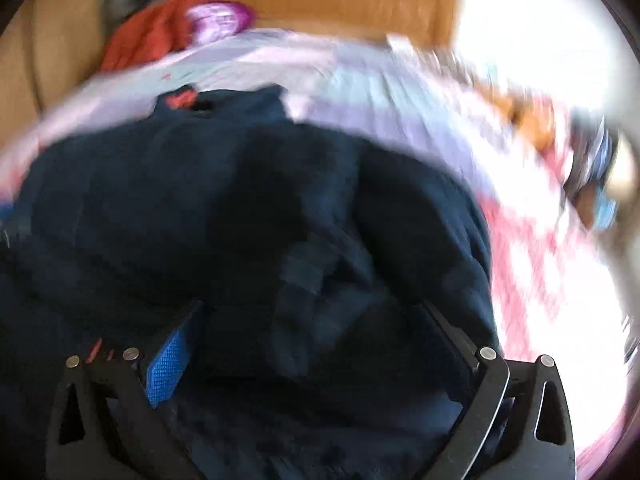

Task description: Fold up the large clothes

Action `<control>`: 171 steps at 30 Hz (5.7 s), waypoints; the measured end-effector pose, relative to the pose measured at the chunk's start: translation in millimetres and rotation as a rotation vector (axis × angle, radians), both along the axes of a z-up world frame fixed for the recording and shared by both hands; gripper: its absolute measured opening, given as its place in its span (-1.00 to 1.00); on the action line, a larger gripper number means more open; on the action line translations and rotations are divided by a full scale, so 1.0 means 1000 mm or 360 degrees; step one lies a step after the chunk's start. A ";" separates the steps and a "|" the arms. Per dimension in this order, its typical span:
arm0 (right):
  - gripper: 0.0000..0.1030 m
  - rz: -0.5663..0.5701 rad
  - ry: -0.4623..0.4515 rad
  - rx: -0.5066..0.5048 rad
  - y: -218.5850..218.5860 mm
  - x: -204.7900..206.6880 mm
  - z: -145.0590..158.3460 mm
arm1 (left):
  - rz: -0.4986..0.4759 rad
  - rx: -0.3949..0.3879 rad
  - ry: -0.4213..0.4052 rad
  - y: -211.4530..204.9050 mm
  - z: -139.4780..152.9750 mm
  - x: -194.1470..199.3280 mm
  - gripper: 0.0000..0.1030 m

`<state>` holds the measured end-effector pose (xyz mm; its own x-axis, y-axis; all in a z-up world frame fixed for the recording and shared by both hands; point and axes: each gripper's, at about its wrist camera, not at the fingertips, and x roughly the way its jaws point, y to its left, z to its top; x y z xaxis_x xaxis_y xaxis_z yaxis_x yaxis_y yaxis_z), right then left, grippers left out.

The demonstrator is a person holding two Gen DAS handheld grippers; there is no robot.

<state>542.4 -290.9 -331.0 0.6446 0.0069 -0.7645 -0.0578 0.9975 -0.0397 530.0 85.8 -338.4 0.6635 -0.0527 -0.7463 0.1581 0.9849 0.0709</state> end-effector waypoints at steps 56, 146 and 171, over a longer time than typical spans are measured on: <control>0.90 0.0048 0.0427 -0.0219 -0.022 -0.495 -0.019 | -0.0005 0.0142 0.0417 0.029 -0.020 -0.438 0.99; 0.85 0.0151 0.0249 -0.0136 0.039 -0.382 0.017 | 0.0412 -0.0105 0.0197 0.099 0.029 -0.321 0.98; 0.97 0.0263 0.0105 -0.0077 0.056 -0.316 -0.023 | 0.0260 0.0559 0.0150 0.037 -0.012 0.005 0.99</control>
<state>226.4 -234.7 -353.6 0.5862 0.0707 -0.8071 -0.2247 0.9713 -0.0781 534.8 122.4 -350.4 0.5699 0.3170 -0.7581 0.0232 0.9160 0.4005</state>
